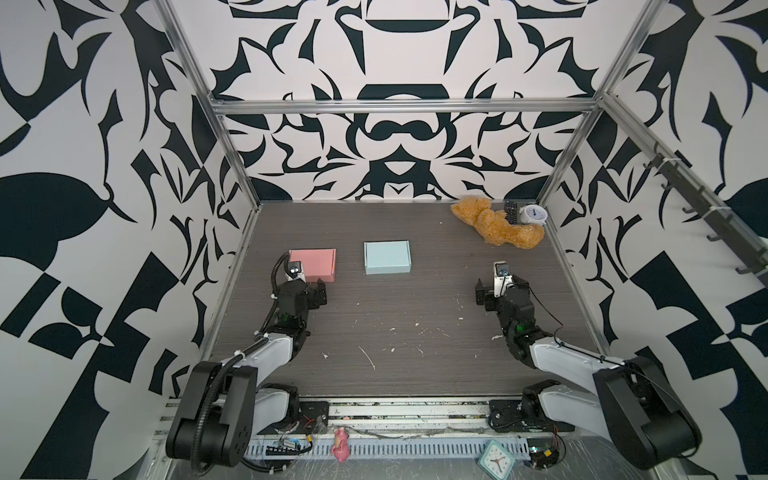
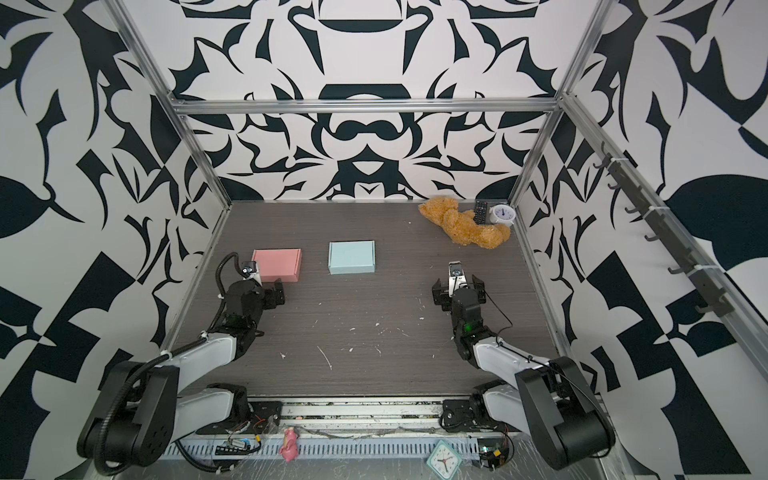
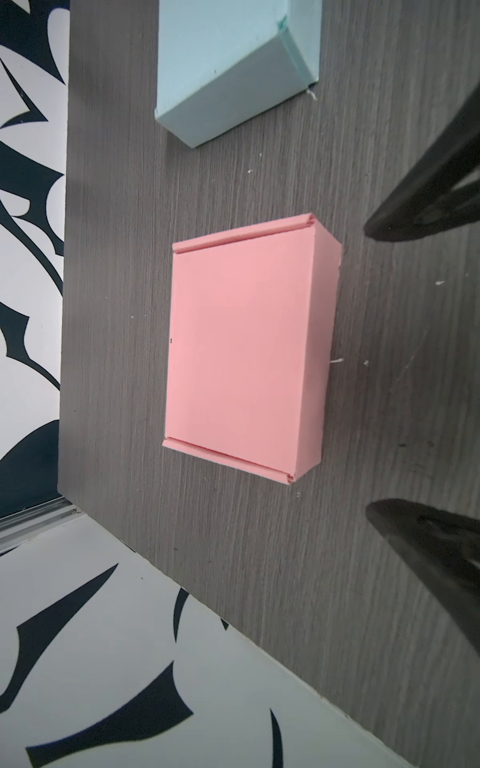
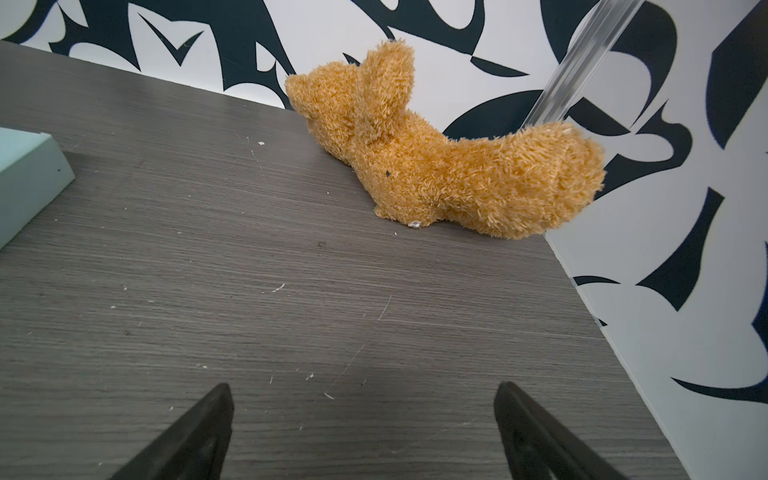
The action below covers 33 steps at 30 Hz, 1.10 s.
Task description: Fold the paper box
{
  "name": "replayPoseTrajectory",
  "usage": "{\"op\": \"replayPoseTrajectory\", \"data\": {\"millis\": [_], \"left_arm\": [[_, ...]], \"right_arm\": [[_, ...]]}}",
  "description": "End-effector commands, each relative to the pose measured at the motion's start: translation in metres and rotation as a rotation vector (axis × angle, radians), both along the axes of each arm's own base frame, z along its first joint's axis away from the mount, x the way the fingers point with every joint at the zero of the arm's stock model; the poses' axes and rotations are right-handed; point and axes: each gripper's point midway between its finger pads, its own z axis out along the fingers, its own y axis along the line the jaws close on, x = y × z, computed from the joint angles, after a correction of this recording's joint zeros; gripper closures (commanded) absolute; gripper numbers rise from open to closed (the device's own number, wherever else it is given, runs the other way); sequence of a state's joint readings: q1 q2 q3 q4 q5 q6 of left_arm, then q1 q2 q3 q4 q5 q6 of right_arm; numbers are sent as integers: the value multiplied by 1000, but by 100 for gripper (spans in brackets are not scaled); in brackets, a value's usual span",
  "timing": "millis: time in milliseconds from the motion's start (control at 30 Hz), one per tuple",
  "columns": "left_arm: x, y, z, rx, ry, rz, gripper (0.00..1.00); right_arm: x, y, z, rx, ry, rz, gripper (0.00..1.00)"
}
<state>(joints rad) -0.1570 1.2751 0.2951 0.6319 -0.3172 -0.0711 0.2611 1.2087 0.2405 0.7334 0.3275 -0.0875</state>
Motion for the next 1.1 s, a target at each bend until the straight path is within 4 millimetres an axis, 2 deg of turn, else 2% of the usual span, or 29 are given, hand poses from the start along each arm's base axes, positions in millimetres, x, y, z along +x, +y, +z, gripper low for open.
{"op": "replayPoseTrajectory", "data": {"millis": [0,133,333,367,467,767,1067], "left_arm": [[20,-3,23,29,-105,-21,1],[28,-5,20,64,-103,-38,1],[40,-7,2,63,-110,-69,1],[40,-6,-4,39,-90,-77,1],[43,-1,-6,17,-86,-71,1],[42,1,-6,16,-85,-63,1],[42,1,-6,16,-85,-62,1]], "right_arm": [[18,-8,34,54,-113,-32,0],[19,-20,14,93,-54,-62,0],[24,-16,-2,65,-66,-33,0],[26,-16,-8,63,-60,-36,0],[30,-13,-26,60,-45,-25,0],[43,-40,-33,94,28,-160,0],[43,-42,-33,95,26,-163,0]]}}
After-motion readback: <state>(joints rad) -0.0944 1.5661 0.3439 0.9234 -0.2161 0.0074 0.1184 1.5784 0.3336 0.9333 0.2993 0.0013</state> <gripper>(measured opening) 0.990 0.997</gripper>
